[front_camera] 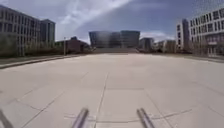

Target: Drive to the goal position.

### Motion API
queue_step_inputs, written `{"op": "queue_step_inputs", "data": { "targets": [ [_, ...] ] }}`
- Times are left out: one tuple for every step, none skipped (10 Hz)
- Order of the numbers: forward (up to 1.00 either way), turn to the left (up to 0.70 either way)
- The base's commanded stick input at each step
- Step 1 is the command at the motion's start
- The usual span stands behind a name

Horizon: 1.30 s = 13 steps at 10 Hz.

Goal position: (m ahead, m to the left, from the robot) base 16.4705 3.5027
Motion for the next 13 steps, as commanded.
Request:
{"op": "queue_step_inputs", "data": {
  "targets": [
    [0.5,0.0],
    [0.5,0.0],
    [0.5,0.0],
    [0.5,0.0],
    [0.5,0.0],
    [0.5,0.0],
    [0.5,0.0],
    [0.5,0.0],
    [0.5,0.0],
    [0.5,0.0],
    [0.5,0.0],
    [0.5,0.0],
    [0.5,0.0]
  ]
}}
